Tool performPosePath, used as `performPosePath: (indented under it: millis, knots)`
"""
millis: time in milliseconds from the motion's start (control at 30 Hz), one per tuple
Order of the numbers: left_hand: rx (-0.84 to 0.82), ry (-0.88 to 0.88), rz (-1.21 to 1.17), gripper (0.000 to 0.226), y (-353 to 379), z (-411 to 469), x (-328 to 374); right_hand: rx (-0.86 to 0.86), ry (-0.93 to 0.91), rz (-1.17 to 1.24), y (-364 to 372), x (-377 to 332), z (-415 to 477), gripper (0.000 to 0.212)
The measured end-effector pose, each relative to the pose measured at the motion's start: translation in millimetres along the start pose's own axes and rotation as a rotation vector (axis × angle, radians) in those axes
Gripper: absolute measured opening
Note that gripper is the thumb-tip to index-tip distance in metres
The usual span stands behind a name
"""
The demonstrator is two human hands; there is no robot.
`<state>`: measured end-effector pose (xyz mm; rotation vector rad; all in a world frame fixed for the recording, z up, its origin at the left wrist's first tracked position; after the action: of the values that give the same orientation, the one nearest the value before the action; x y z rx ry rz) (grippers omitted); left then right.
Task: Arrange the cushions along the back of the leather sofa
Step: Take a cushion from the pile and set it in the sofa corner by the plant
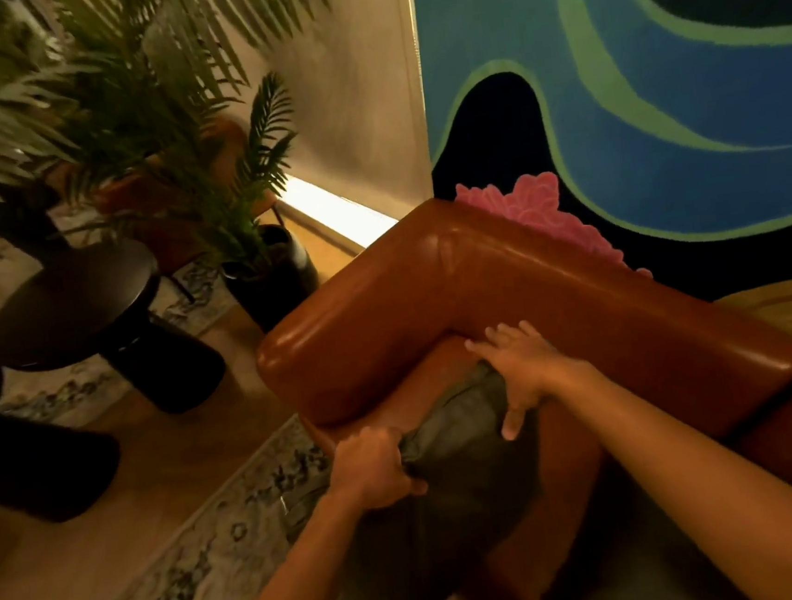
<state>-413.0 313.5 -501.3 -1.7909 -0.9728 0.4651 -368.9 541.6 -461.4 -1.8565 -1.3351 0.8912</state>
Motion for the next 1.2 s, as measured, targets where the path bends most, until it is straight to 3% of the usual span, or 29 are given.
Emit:
performPosePath:
  millis: [67, 167, 233, 367, 500, 633, 733, 867, 967, 1067, 1133, 1200]
  knots:
    - [-0.005, -0.017, -0.038, 0.078, -10.6, 20.0, -18.3, 0.046, 0.056, 0.171, -11.4, 26.4, 26.2, 0.166]
    - [-0.024, -0.052, -0.192, 0.042, -19.2, 40.8, -41.7, 0.045, 0.109, 0.584, -12.6, 53.0, 49.8, 0.174]
    - [0.005, -0.084, -0.327, 0.039, -31.9, 53.6, -53.6, 0.028, 0.115, 0.841, -10.1, 66.3, 63.1, 0.173]
    - [0.049, -0.107, -0.571, 0.036, -29.8, 83.1, -86.4, -0.016, 0.066, 0.973, -3.5, 83.1, 95.6, 0.176]
    - [0.060, -0.129, -0.810, 0.037, -27.6, 102.7, -112.2, -0.063, -0.003, 0.921, -28.0, 81.1, 117.3, 0.164]
    - [0.045, -0.096, -0.988, 0.036, -30.9, 122.1, -129.6, -0.127, -0.096, 0.782, -67.5, 54.1, 140.8, 0.127]
    - [0.030, -0.140, -1.050, 0.048, -19.2, 139.9, -153.8, -0.089, -0.068, 0.733, -79.1, 28.0, 168.7, 0.100]
    - [-0.076, -0.129, -0.927, 0.085, 1.6, 168.5, -177.8, 0.069, 0.048, 0.610, -81.3, 3.8, 201.6, 0.076]
    - [-0.147, -0.083, -0.931, 0.118, -8.3, 183.6, -181.7, 0.088, -0.001, 0.442, -80.1, -28.3, 220.5, 0.065]
    - [0.033, 0.027, -0.907, 0.149, -55.9, 192.1, -185.1, 0.101, -0.021, 0.238, -79.9, -61.0, 235.6, 0.063]
    - [0.128, 0.135, -0.818, 0.154, -90.9, 194.6, -178.7, 0.112, -0.043, 0.078, -78.8, -82.5, 243.5, 0.066]
    - [0.123, 0.197, -0.627, 0.155, -109.8, 198.4, -162.3, 0.104, -0.079, -0.054, -75.1, -102.8, 251.7, 0.069]
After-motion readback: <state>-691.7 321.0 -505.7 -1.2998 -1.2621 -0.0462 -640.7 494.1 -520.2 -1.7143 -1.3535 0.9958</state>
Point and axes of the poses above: each hand's wrist, its own z-axis towards the middle knuckle, its own y-axis out of the palm, x = y × z, the point moved 7 cm from there along z, towards the middle knuckle, and after that the axes turned 5 degrees about z, right-handed, at the moved point
